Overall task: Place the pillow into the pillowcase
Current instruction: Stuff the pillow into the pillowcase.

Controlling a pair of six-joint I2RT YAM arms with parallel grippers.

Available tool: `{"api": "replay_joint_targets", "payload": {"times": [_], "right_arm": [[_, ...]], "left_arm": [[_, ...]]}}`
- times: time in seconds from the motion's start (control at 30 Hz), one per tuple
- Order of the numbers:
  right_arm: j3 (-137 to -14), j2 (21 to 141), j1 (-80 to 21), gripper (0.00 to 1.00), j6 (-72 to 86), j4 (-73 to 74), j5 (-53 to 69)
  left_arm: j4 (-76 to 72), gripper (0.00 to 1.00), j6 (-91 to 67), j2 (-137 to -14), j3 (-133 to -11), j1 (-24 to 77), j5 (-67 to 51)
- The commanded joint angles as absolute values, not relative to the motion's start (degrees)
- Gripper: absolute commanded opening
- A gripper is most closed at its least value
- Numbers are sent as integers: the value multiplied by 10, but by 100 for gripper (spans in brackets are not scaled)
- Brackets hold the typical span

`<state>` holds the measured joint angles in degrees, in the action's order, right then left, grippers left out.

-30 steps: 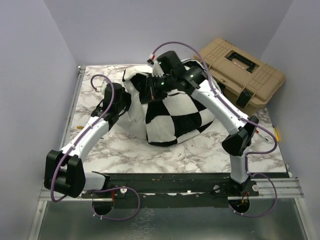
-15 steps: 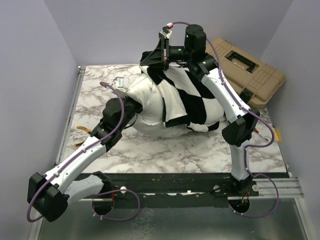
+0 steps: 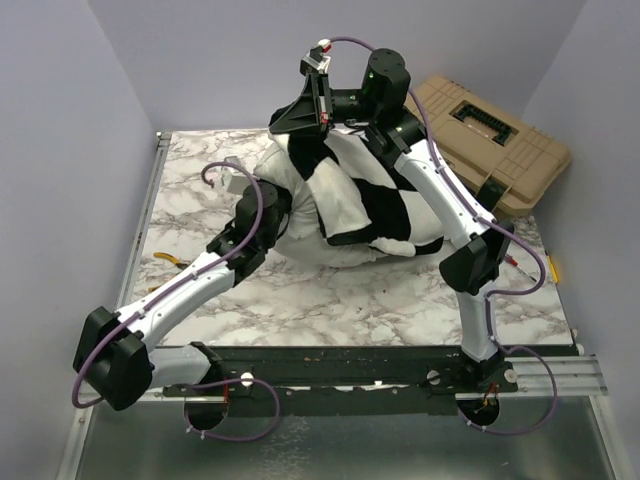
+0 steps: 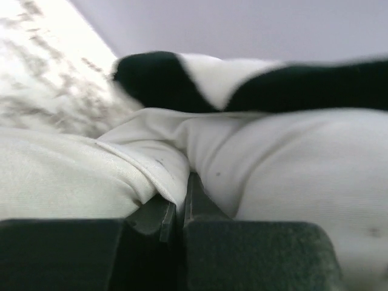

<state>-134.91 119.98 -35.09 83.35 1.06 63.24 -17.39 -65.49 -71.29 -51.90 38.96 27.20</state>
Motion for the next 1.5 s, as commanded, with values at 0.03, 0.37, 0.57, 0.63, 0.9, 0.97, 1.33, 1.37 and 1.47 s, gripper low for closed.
{"api": "replay_joint_targets", "payload": {"times": [0.03, 0.37, 0.57, 0.63, 0.9, 0.97, 1.33, 1.37, 1.47], "right_arm": [[-1375, 1149, -392, 0, 698, 63, 598], [-1319, 1126, -392, 0, 394, 290, 536], [-1315, 1131, -388, 0, 351, 353, 487], [-1305, 1129, -387, 0, 354, 354, 481], [-1283, 1129, -369, 0, 391, 347, 479], [-1281, 1131, -368, 0, 396, 343, 484], [-1272, 1141, -363, 0, 433, 301, 554], [-1273, 1143, -362, 0, 438, 300, 565], [-1266, 1141, -361, 0, 439, 301, 588]], "left_arm": [[105, 0, -885, -641, -506, 340, 280], [303, 0, -835, -594, -443, 195, 43], [412, 68, -662, -627, -503, 173, 63], [480, 85, -583, -627, -567, 174, 148], [755, 99, -394, -714, -764, 160, 328], [792, 99, -390, -722, -769, 153, 316], [820, 99, -376, -633, -726, 96, 196], [820, 99, -375, -625, -731, 87, 198], [806, 99, -374, -616, -740, 73, 167]]}}
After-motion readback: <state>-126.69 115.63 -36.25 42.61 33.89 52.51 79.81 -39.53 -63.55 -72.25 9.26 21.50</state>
